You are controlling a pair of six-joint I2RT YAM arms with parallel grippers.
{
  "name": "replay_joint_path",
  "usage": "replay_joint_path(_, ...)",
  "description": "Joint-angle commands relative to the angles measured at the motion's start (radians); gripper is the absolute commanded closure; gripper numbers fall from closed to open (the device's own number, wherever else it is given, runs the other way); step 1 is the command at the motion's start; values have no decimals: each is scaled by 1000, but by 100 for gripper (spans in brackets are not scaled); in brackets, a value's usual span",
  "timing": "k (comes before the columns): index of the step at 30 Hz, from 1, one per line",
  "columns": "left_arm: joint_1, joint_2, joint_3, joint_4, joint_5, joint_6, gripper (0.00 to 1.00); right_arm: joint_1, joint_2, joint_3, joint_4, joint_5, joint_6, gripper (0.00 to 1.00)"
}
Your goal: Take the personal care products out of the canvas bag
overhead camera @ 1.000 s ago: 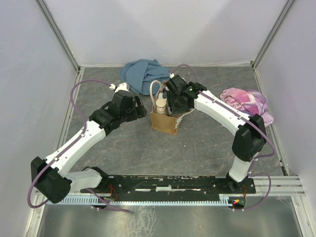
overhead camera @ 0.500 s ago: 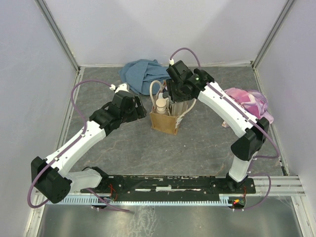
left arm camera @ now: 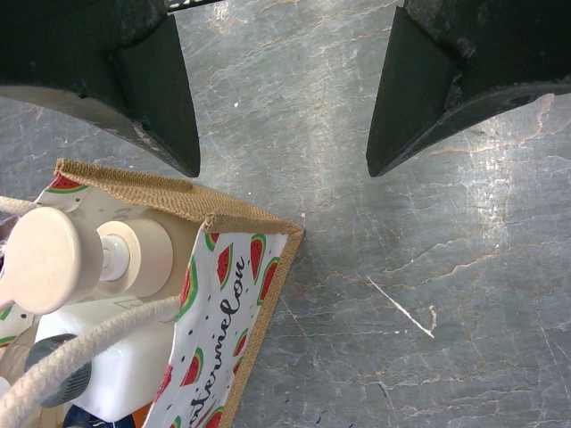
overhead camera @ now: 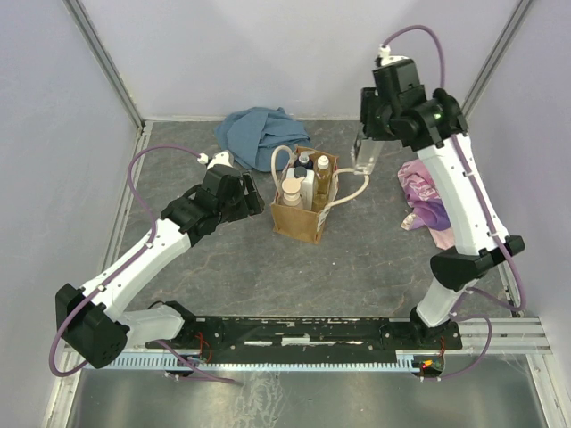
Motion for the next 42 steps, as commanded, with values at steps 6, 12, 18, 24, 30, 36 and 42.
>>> replay_joint_path(6, 2, -20, 2, 21, 4, -27, 19, -117, -133, -140, 127, -2, -24, 64)
replay_joint_path(12, 2, -21, -4, 18, 9, -31, 19, -139, -170, -390, 255, -40, -40, 63)
replay_joint_path(18, 3, -24, -16, 20, 11, -38, 19, -165, -204, -614, 408, -47, -13, 62)
replay_joint_path(24, 2, -19, 5, 15, 14, -30, 19, -176, -183, -761, 533, -52, 23, 64)
replay_joint_path(30, 0, -55, 16, 38, -6, -19, 22, -180, -178, -866, 613, -59, 70, 59)
replay_joint_path(36, -1, -34, 41, 65, 25, 33, 25, -181, -170, -872, 604, -65, 83, 45)
replay_joint_path(42, -10, -27, 60, 104, 49, 77, 25, -181, -219, -835, 559, -67, 79, 0)
